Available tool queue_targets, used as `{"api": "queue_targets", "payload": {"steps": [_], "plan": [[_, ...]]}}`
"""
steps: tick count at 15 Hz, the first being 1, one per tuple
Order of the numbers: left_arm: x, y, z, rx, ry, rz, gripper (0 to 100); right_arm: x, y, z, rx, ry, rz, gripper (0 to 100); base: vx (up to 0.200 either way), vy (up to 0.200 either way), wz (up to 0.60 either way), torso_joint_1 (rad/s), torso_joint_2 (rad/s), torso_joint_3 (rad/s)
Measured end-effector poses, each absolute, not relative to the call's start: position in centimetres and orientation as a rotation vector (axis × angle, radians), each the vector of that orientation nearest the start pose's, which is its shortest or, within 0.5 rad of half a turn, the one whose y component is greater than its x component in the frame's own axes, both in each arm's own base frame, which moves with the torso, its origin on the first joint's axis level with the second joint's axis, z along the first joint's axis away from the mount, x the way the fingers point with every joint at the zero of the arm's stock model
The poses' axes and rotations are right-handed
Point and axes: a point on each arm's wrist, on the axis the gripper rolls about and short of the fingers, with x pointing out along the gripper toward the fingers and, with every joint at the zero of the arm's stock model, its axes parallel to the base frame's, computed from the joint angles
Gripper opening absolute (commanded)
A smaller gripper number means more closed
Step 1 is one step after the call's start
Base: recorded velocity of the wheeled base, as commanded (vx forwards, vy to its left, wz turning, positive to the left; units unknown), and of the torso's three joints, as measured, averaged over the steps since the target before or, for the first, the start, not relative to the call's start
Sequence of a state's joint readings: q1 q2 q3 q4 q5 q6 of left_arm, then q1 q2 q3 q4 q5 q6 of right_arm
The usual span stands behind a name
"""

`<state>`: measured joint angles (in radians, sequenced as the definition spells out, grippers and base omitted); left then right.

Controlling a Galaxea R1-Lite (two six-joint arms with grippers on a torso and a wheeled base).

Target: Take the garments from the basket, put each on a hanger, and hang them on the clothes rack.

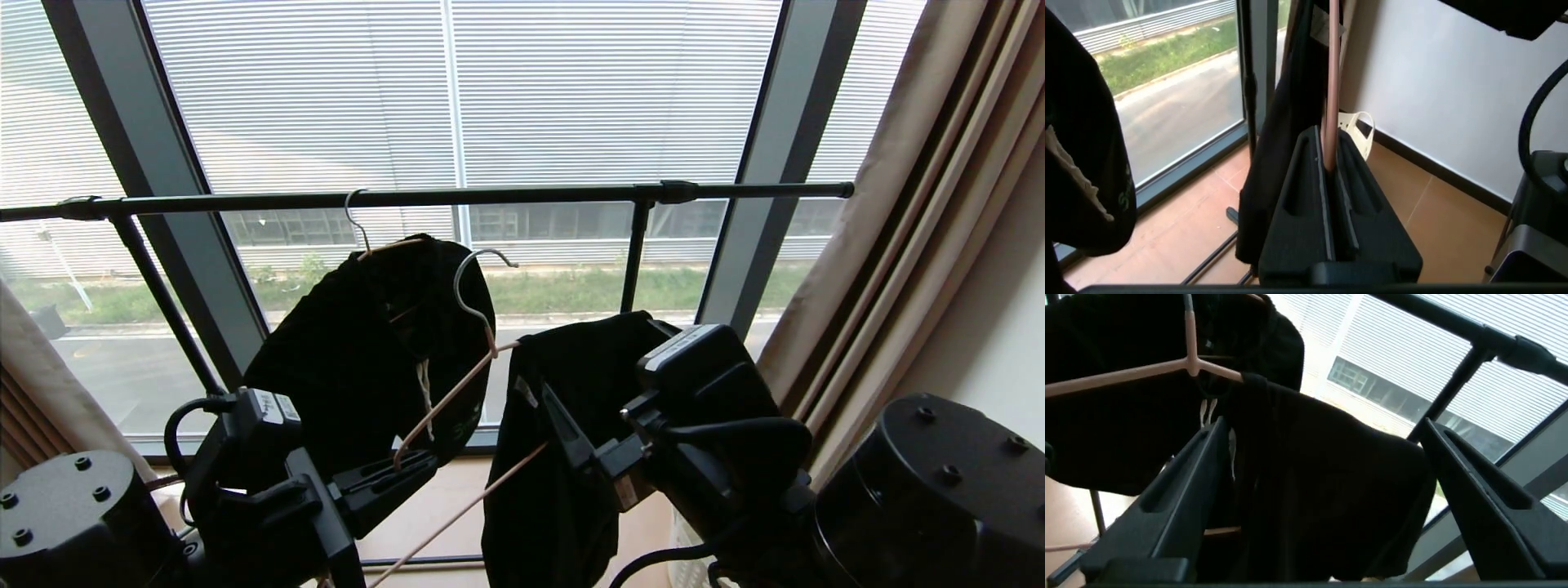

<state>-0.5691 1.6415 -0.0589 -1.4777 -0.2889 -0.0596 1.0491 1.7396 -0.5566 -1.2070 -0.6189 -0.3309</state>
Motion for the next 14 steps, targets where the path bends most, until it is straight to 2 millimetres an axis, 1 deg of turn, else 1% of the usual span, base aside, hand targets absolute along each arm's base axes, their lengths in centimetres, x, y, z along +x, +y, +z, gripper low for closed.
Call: {"api": "queue_targets", "payload": {"steps": [2, 3, 5, 8, 10, 12, 14], "plan": [[16.2, -10.8, 11.3, -0.044, 0.129, -0.871, 0, 15.4, 23.3, 16.6, -0.329, -0.097, 0.467, 100, 0.000, 0.000, 0.00, 0.000, 0.00, 0.000], [16.2, -10.5, 11.3, -0.048, 0.124, -0.904, 0, 15.7, 22.4, 16.5, -0.353, -0.106, 0.506, 100, 0.000, 0.000, 0.00, 0.000, 0.00, 0.000], [16.1, -9.7, 11.4, -0.055, 0.098, -0.972, 0, 16.5, 20.3, 16.4, -0.395, -0.102, 0.530, 100, 0.000, 0.000, 0.00, 0.000, 0.00, 0.000], [16.1, -9.0, 11.2, -0.058, 0.104, -0.976, 0, 17.2, 18.0, 16.4, -0.425, -0.064, 0.578, 100, 0.000, 0.000, 0.00, 0.000, 0.00, 0.000], [16.2, -8.8, 11.2, -0.059, 0.108, -0.971, 0, 17.6, 16.4, 16.3, -0.444, -0.015, 0.660, 100, 0.000, 0.000, 0.00, 0.000, 0.00, 0.000], [16.2, -8.8, 11.1, -0.059, 0.111, -0.979, 0, 17.8, 14.1, 16.0, -0.458, 0.092, 0.771, 100, 0.000, 0.000, 0.00, 0.000, 0.00, 0.000], [16.2, -8.8, 11.1, -0.058, 0.111, -1.000, 0, 18.3, 12.3, 16.2, -0.449, 0.158, 0.803, 100, 0.000, 0.000, 0.00, 0.000, 0.00, 0.000]]}}
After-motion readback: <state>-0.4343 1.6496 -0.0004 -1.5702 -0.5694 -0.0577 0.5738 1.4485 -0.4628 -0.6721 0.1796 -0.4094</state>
